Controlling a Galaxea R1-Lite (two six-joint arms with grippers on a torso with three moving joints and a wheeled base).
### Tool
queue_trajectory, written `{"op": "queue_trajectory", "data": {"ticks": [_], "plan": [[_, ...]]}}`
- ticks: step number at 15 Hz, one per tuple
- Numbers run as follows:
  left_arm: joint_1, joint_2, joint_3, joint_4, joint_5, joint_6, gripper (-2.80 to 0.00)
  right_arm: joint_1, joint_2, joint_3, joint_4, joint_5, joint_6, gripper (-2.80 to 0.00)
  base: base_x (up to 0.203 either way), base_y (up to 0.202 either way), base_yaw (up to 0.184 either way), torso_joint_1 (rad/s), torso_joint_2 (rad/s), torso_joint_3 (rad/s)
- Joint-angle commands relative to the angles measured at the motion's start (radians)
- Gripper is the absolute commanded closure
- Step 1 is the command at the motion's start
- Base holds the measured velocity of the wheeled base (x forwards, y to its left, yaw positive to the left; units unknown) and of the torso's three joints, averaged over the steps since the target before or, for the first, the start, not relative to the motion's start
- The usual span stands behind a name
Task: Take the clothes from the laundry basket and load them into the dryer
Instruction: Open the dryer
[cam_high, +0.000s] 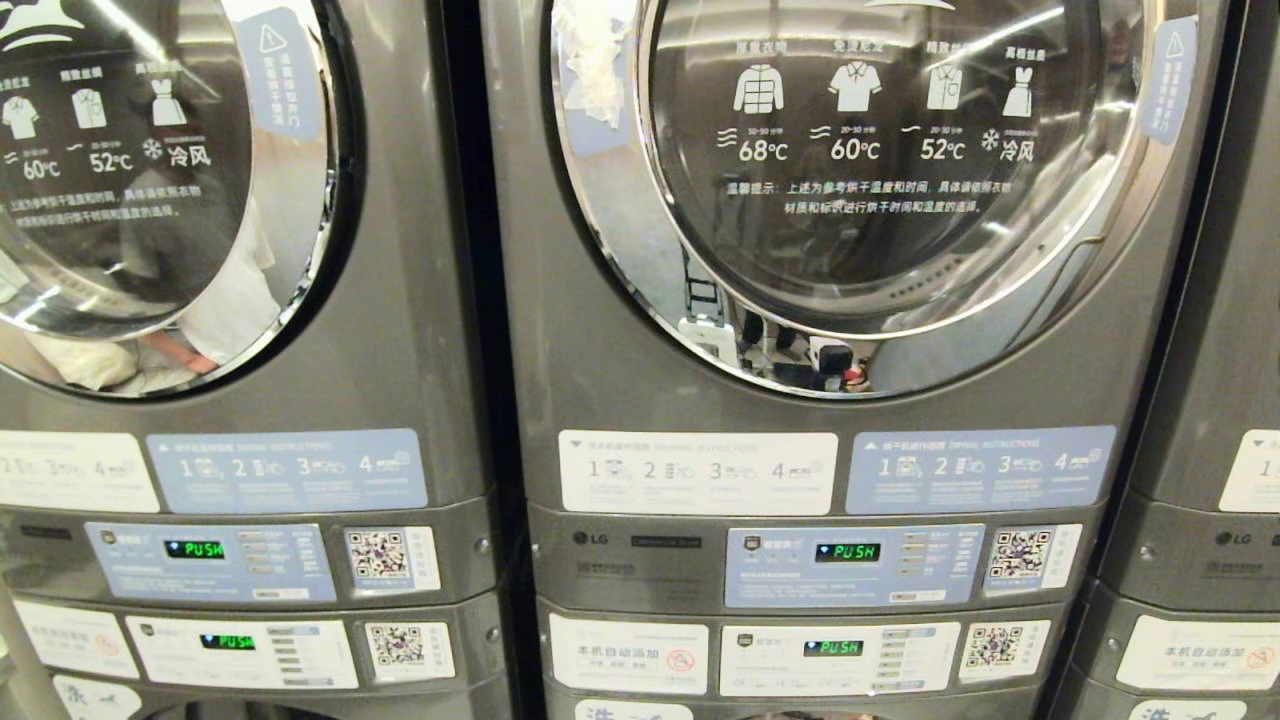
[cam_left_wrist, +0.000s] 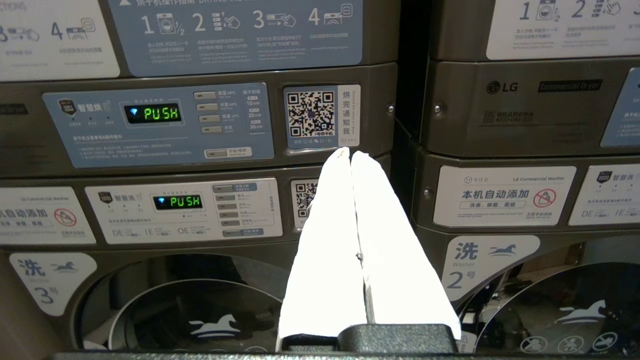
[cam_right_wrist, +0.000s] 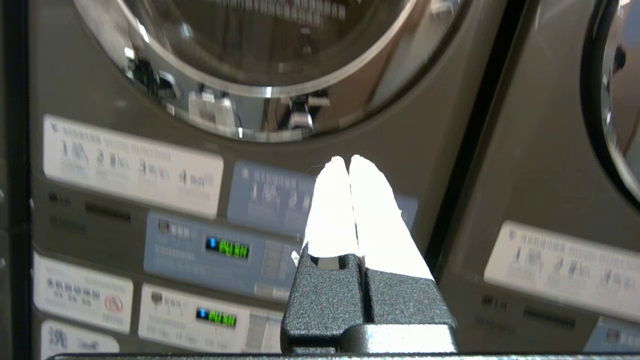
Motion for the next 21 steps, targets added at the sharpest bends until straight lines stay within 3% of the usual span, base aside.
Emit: {"op": "queue_trajectory", "data": {"ticks": [1,4,7,8,12,16,19,20,21], "plan": [[0.0,-0.001,0.002,-0.002,0.004,-0.028,0.0,0.001,0.234,-0.141,-0.001,0.011,0.0,0.0,0.0,0.0,0.0,0.0,0.0,0.0],[0.0,-0.001,0.001,-0.003,0.007,-0.051,0.0,0.006,0.522,-0.431,-0.005,0.108,0.042,0.0,0.0,0.0,0.0,0.0,0.0,0.0],[0.0,-0.001,0.002,-0.003,0.007,-0.05,0.0,0.095,0.63,-0.565,-0.009,0.393,0.183,0.0,0.0,0.0,0.0,0.0,0.0,0.0],[0.0,-0.001,0.002,-0.003,0.007,-0.051,0.0,0.136,0.627,-0.555,-0.008,0.431,0.2,0.0,0.0,0.0,0.0,0.0,0.0,0.0],[0.0,-0.001,0.002,-0.003,0.007,-0.051,0.0,0.263,0.702,-0.559,-0.012,0.457,0.2,0.0,0.0,0.0,0.0,0.0,0.0,0.0],[0.0,-0.001,0.002,-0.003,0.007,-0.051,0.0,0.337,0.849,-0.66,-0.012,0.419,0.087,0.0,0.0,0.0,0.0,0.0,0.0,0.0],[0.0,-0.001,0.002,-0.003,0.007,-0.051,0.0,0.373,1.007,-0.787,-0.016,0.399,0.069,0.0,0.0,0.0,0.0,0.0,0.0,0.0],[0.0,-0.001,0.002,-0.003,0.007,-0.051,0.0,0.382,1.067,-0.856,-0.019,0.396,0.072,-2.8,0.0,0.0,0.0,0.0,0.0,0.0],[0.0,-0.001,0.002,-0.003,0.007,-0.051,0.0,0.392,1.131,-0.911,-0.028,0.394,0.077,-2.8,0.0,0.0,0.0,0.0,0.0,0.0]]}}
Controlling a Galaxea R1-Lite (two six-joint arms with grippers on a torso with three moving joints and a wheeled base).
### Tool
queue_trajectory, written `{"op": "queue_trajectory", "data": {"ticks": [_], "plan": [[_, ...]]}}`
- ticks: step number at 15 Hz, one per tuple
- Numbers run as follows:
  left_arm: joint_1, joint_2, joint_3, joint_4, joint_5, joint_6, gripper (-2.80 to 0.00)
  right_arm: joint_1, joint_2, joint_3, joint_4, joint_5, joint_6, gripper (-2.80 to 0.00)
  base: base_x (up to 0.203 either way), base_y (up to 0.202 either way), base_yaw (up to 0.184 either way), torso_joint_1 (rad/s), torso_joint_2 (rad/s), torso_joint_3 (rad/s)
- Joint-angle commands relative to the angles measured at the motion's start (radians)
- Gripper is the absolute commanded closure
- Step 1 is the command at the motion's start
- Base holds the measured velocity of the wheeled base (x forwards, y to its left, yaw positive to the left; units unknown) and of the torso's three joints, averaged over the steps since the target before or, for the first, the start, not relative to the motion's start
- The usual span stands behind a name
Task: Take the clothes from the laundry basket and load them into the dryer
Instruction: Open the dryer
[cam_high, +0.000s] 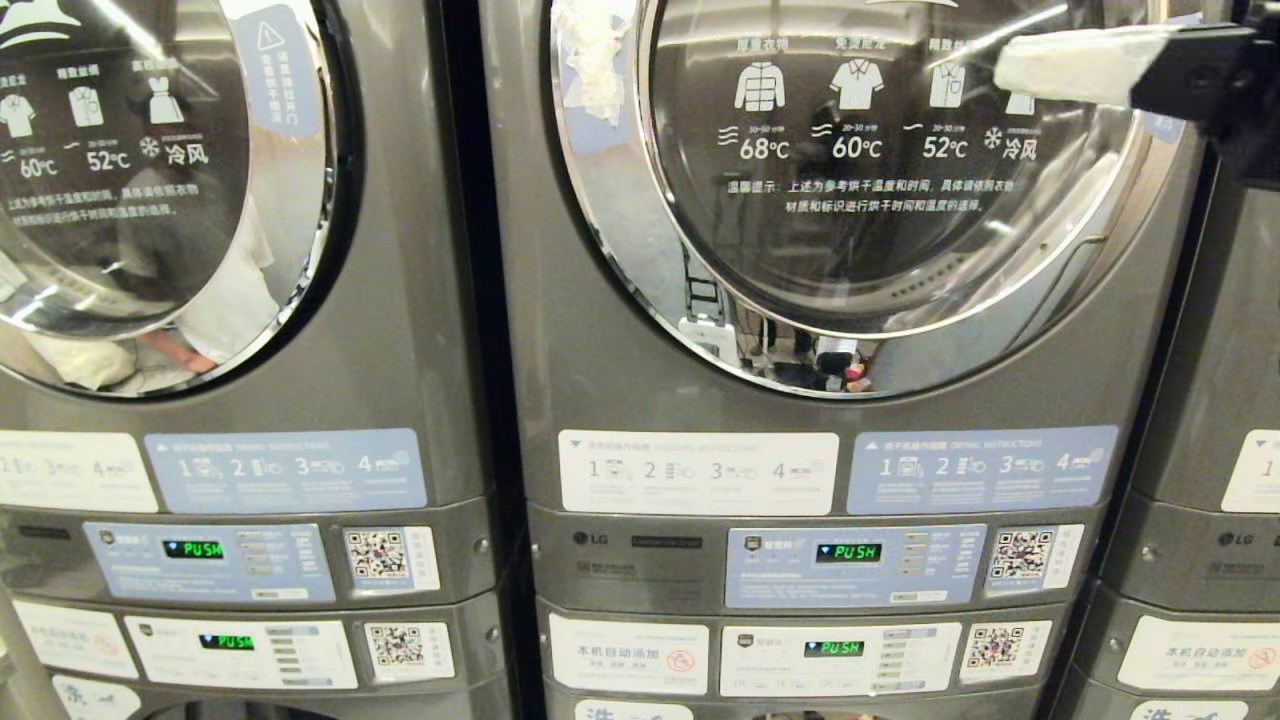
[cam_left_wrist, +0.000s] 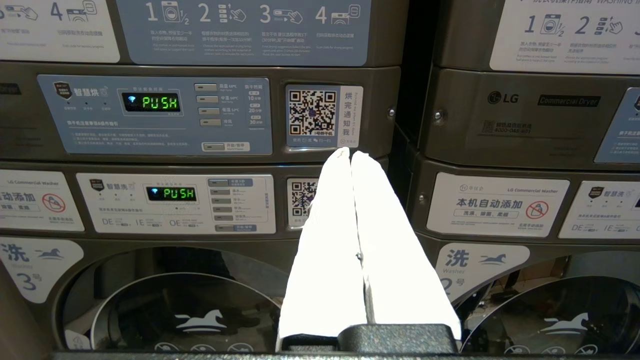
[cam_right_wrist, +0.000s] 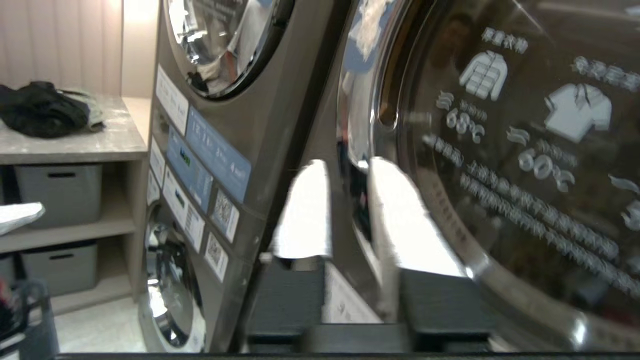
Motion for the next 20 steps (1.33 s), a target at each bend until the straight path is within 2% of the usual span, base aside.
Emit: {"op": "queue_trajectory", "data": {"ticks": [1,6,10,13,17,20], "plan": [[0.0,-0.001,0.002,0.0,0.0,-0.001,0.0,0.016,0.155,-0.092,-0.017,0.002,0.007,-2.8,0.0,0.0,0.0,0.0,0.0,0.0],[0.0,-0.001,0.002,0.0,0.0,-0.001,0.0,0.093,0.392,-0.334,-0.081,-0.021,0.027,-2.8,0.0,0.0,0.0,0.0,0.0,0.0],[0.0,-0.001,0.002,0.0,0.0,-0.001,0.0,0.162,0.545,-0.515,-0.084,-0.124,0.025,-2.8,0.0,0.0,0.0,0.0,0.0,0.0],[0.0,-0.001,0.001,0.0,0.0,-0.001,0.0,0.19,0.58,-0.521,-0.087,-0.187,0.026,-2.8,0.0,0.0,0.0,0.0,0.0,0.0],[0.0,-0.001,0.002,0.0,0.0,-0.001,0.0,0.207,0.61,-0.521,-0.18,-0.225,0.03,-2.8,0.0,0.0,0.0,0.0,0.0,0.0],[0.0,-0.001,0.002,0.0,0.0,-0.001,0.0,0.224,0.621,-0.521,-0.188,-0.235,0.035,-2.8,0.0,0.0,0.0,0.0,0.0,0.0]]}}
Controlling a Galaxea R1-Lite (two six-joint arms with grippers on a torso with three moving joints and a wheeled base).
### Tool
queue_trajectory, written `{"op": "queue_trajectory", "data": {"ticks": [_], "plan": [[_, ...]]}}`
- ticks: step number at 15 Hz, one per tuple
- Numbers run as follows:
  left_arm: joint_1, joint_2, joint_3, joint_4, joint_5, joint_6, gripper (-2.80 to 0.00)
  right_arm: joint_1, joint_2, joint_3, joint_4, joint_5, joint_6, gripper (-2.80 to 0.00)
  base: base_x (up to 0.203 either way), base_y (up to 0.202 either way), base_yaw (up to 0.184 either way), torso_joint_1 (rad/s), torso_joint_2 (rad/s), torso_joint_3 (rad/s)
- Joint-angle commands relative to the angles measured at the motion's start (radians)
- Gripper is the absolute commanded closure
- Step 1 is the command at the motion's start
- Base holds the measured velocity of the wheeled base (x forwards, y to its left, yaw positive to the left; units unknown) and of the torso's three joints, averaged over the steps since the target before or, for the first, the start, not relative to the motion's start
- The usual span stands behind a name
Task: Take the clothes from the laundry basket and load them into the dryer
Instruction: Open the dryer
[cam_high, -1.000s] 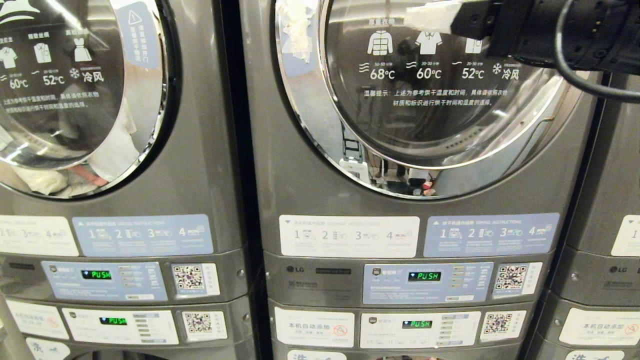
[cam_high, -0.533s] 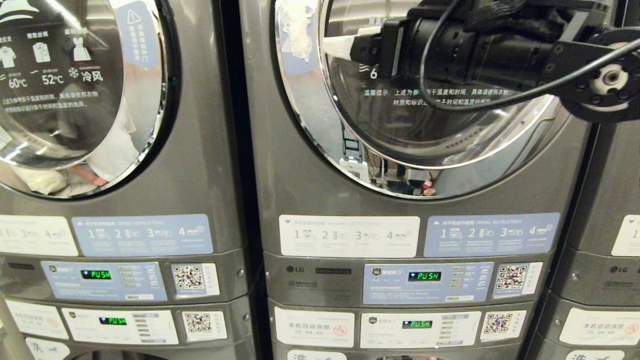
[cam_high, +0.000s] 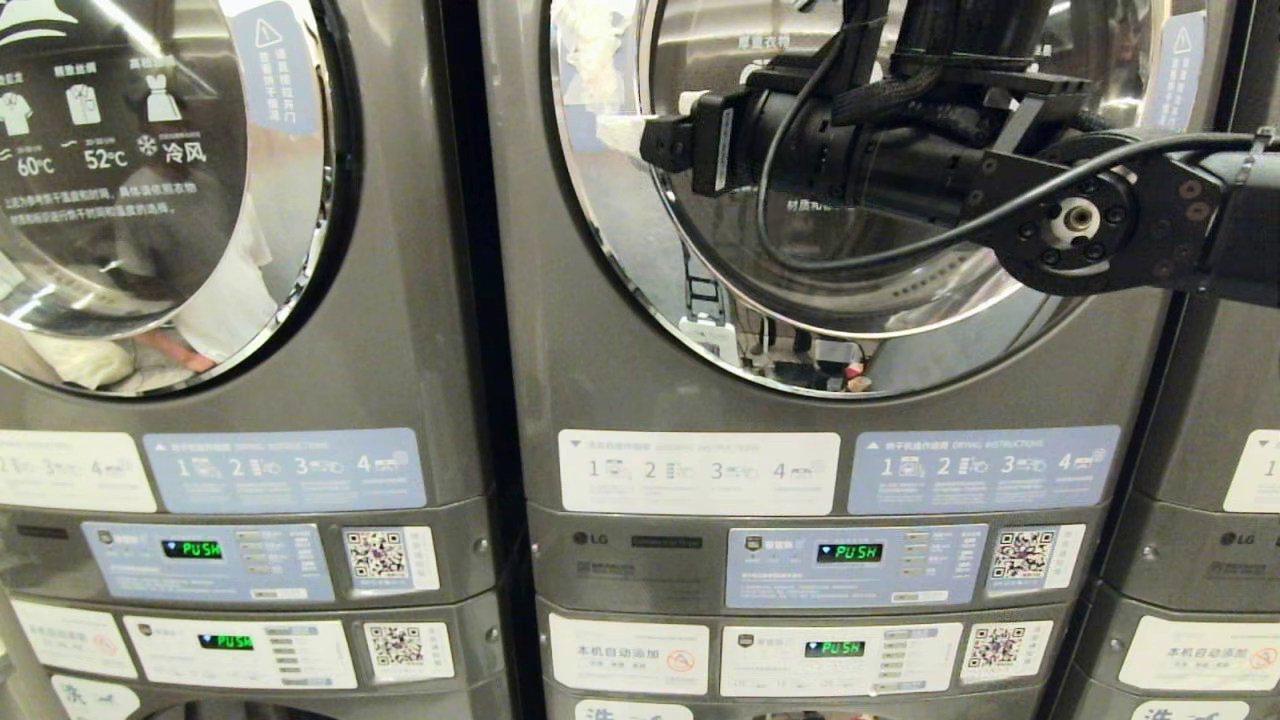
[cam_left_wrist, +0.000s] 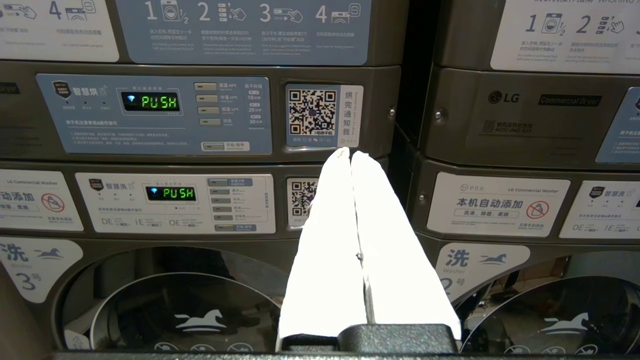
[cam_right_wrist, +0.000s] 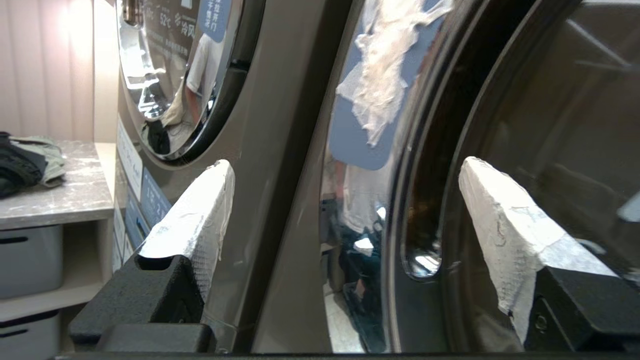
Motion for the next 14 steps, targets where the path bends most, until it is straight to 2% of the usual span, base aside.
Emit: {"op": "queue_trajectory", "data": {"ticks": [1,7,11,14], "plan": [[0.0,-0.001,0.002,0.0,0.0,-0.001,0.0,0.013,0.01,0.0,-0.008,0.001,0.0,-2.8,0.0,0.0,0.0,0.0,0.0,0.0],[0.0,-0.001,0.001,0.0,0.0,-0.001,0.0,0.025,0.049,0.0,-0.045,-0.038,0.002,-2.8,0.0,0.0,0.0,0.0,0.0,0.0],[0.0,-0.001,0.002,0.0,0.0,-0.001,0.0,0.025,0.057,0.0,-0.044,-0.039,0.088,-2.8,0.0,0.0,0.0,0.0,0.0,0.0],[0.0,-0.001,0.002,0.0,0.0,-0.001,0.0,0.025,0.06,0.0,-0.041,-0.033,0.088,-2.8,0.0,0.0,0.0,0.0,0.0,0.0]]}}
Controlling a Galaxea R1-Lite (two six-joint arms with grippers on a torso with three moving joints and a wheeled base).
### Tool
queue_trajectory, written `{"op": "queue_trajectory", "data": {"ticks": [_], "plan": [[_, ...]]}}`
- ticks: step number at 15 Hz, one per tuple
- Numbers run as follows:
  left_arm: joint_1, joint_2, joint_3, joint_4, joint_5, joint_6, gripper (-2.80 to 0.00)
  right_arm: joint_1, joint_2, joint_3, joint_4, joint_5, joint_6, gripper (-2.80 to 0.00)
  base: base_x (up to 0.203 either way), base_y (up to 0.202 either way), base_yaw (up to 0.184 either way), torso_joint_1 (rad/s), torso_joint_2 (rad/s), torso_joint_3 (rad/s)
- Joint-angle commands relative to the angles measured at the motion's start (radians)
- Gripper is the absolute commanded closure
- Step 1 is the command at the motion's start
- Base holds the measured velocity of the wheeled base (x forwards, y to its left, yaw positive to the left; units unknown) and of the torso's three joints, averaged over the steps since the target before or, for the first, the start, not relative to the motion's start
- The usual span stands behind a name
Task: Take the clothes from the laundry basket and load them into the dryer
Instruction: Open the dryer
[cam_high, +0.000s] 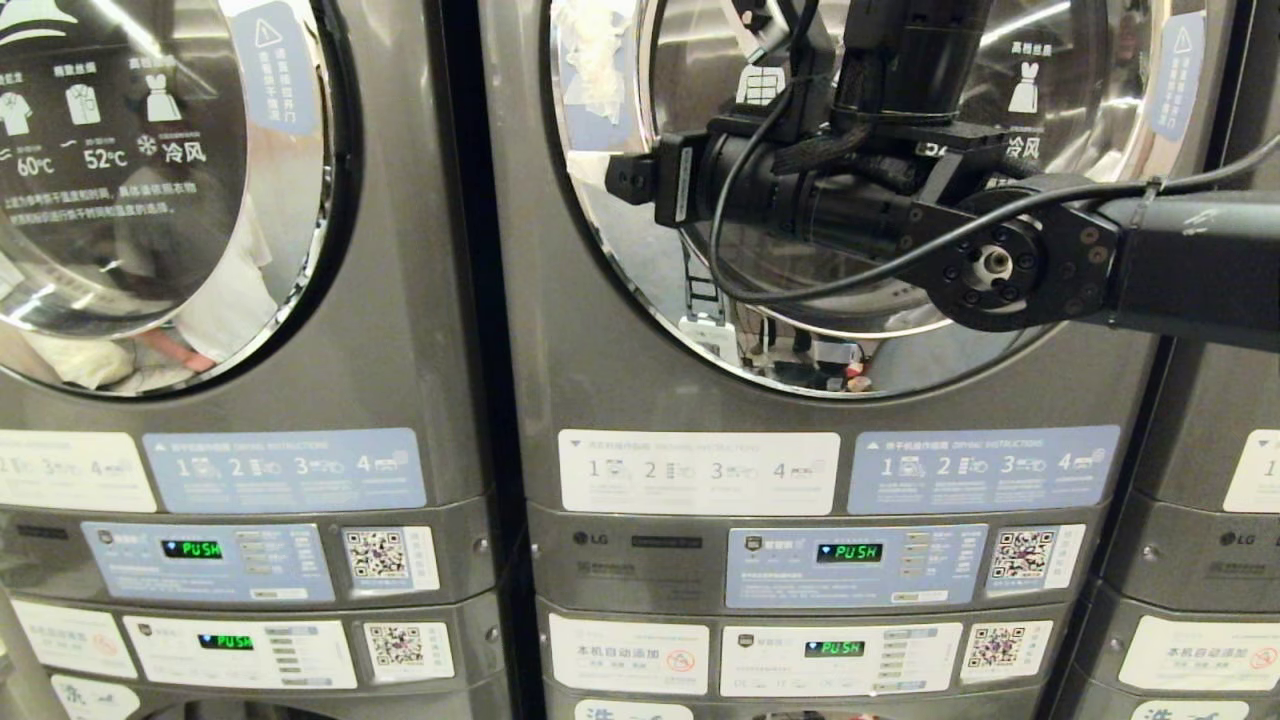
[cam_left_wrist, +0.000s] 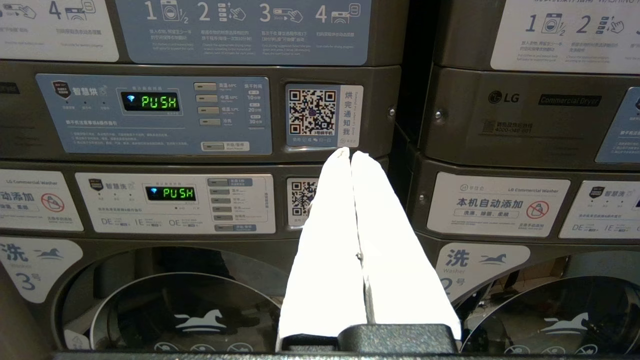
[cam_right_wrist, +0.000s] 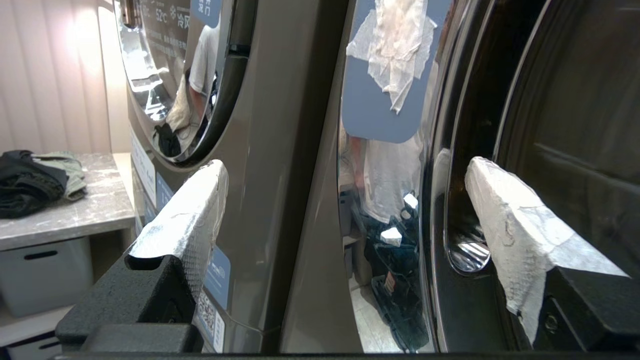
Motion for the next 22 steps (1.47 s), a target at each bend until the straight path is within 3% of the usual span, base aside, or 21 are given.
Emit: {"op": "queue_trajectory", "data": {"ticks": [1,6,12,17,22], "plan": [[0.0,-0.001,0.002,0.0,0.0,-0.001,0.0,0.0,0.001,0.0,0.0,0.004,-0.001,-2.8,0.0,0.0,0.0,0.0,0.0,0.0],[0.0,-0.001,0.0,0.0,0.0,-0.001,0.0,0.0,0.025,0.0,0.001,0.016,0.002,-2.8,0.0,0.0,0.0,0.0,0.0,0.0],[0.0,-0.001,0.002,0.0,0.0,-0.001,0.0,0.0,0.009,0.0,0.004,0.113,0.002,-2.8,0.0,0.0,0.0,0.0,0.0,0.0],[0.0,-0.001,0.002,0.0,0.0,-0.001,0.0,0.0,-0.052,0.006,0.082,0.172,0.002,-2.8,0.0,0.0,0.0,0.0,0.0,0.0],[0.0,-0.001,0.002,0.0,0.0,-0.001,0.0,0.0,-0.198,0.149,0.096,0.227,0.003,-2.8,0.0,0.0,0.0,0.0,0.0,0.0]]}}
